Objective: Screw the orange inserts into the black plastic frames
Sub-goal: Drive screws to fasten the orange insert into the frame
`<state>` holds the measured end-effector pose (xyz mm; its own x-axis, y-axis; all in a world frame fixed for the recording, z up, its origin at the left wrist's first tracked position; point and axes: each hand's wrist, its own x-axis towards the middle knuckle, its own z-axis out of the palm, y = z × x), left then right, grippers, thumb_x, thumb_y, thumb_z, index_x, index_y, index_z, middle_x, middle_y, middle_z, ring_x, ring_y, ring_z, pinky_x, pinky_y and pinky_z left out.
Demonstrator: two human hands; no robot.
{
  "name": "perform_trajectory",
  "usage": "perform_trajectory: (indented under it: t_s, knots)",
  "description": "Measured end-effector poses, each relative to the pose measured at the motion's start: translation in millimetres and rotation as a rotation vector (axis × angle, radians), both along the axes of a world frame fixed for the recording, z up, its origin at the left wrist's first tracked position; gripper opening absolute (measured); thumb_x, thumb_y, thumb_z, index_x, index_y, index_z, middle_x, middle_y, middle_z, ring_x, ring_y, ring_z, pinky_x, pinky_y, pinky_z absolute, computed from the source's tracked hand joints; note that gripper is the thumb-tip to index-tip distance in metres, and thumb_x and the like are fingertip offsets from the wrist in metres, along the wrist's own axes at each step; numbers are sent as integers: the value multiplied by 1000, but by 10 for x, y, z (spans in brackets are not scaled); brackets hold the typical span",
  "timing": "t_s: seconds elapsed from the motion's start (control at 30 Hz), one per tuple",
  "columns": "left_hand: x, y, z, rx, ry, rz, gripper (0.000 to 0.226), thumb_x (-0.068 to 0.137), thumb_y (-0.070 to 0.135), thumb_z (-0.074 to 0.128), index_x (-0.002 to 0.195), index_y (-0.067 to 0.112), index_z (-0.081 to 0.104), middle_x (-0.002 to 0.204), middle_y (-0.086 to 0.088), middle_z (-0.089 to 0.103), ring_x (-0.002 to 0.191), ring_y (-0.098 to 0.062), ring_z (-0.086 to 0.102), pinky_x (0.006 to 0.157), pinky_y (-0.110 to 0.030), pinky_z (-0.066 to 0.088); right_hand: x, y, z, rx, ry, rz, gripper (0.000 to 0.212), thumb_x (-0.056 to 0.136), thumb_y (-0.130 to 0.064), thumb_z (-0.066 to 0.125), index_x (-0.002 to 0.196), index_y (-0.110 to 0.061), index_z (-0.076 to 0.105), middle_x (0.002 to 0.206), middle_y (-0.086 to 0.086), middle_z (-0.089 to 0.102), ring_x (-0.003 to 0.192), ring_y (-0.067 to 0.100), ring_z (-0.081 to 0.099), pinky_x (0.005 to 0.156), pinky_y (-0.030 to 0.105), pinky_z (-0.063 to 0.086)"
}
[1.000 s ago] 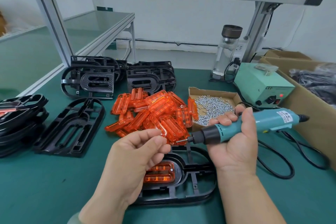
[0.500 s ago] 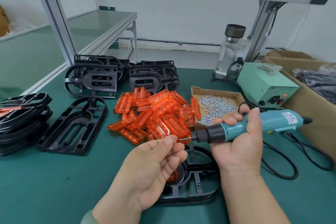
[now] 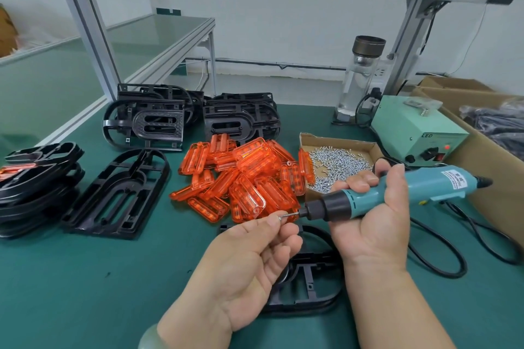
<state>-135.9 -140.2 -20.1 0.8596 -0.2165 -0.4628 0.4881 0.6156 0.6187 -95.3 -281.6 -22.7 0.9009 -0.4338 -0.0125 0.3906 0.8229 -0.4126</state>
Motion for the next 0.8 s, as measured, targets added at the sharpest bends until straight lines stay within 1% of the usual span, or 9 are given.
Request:
perform_trajectory:
  t_s: [0.13, 0.27, 0.47, 0.6, 0.7, 0.8]
  knots:
    - [-1, -5, 4, 15, -12, 8, 14, 91, 9, 55, 93, 0, 65, 65, -11, 67, 52, -14, 65, 42, -15, 49, -2, 4, 0, -7, -10, 4, 18, 79, -37, 60, 90, -25, 53, 63, -12, 45, 48, 2, 44, 60, 21, 45]
    - [1, -22, -6, 82, -59, 23, 14, 91, 11, 55, 91, 1, 66, 64, -9, 67, 52, -12, 65, 42, -16, 49, -4, 10, 5, -7, -19, 10, 19, 78, -37, 62, 90, -25, 53, 63, -12, 46, 48, 2, 45, 59, 19, 46]
    - [13, -56, -29, 223, -143, 50, 15, 91, 13, 56, 91, 3, 66, 65, -7, 68, 53, -11, 65, 44, -15, 48, -11, 15, 7, -29, -31, 2, 18, 79, -37, 61, 90, -25, 54, 62, -12, 46, 48, 2, 45, 59, 20, 46]
    - [14, -75, -42, 348, -199, 69, 15, 90, 16, 60, 84, 5, 67, 64, -5, 69, 54, -10, 65, 45, -15, 48, -17, 22, 18, -39, -40, -2, 18, 78, -37, 62, 89, -25, 54, 62, -12, 46, 48, 3, 44, 59, 20, 46]
    - [16, -70, -49, 446, -249, 78, 17, 91, 17, 60, 81, 6, 69, 64, -4, 70, 56, -11, 66, 47, -16, 48, -22, 29, 18, -36, -46, -2, 17, 78, -36, 62, 88, -25, 54, 62, -12, 45, 49, 3, 44, 59, 20, 46]
    - [15, -76, -50, 498, -275, 73, 19, 91, 18, 59, 80, 6, 69, 63, -4, 69, 55, -10, 65, 47, -15, 48, -23, 30, 16, -33, -50, -6, 18, 79, -36, 61, 90, -25, 54, 63, -12, 45, 49, 2, 44, 58, 19, 47]
